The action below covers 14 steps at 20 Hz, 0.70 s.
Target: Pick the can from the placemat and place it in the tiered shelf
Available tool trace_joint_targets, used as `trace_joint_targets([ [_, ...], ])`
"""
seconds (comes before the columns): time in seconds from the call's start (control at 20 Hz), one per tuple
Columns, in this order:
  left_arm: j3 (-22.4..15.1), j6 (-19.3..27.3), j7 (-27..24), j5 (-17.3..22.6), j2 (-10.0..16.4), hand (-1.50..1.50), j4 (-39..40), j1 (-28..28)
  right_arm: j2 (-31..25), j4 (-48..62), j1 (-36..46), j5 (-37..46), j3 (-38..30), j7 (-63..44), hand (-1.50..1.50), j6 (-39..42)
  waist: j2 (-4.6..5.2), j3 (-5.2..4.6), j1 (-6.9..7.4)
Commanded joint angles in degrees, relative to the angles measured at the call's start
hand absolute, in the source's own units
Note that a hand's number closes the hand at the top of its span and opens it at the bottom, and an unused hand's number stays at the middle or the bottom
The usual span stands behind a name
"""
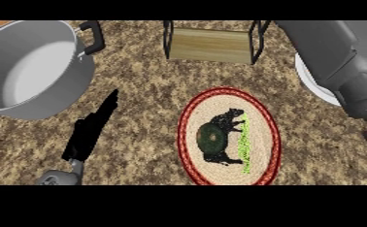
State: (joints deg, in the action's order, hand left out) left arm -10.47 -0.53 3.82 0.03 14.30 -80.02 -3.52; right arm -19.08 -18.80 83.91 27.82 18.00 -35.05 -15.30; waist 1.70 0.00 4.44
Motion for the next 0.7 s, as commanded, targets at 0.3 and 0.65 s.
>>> trace_joint_targets([
  [0.3, -0.9, -0.6, -2.2, -0.1, -1.3, 0.00, 0.7, 0.6, 3.9, -2.2, -3.5, -20.7, -22.7, 10.7, -1.50, -11.6, 0.85, 0.18, 1.33],
  [0.65, 1.5, -2.1, -2.2, 0.9, 1.0, 0.00, 2.4, 0.1, 3.5, -3.3, -2.8, -22.7, -28.3, 22.4, -1.50, -23.2, 0.28, 0.02, 0.48],
])
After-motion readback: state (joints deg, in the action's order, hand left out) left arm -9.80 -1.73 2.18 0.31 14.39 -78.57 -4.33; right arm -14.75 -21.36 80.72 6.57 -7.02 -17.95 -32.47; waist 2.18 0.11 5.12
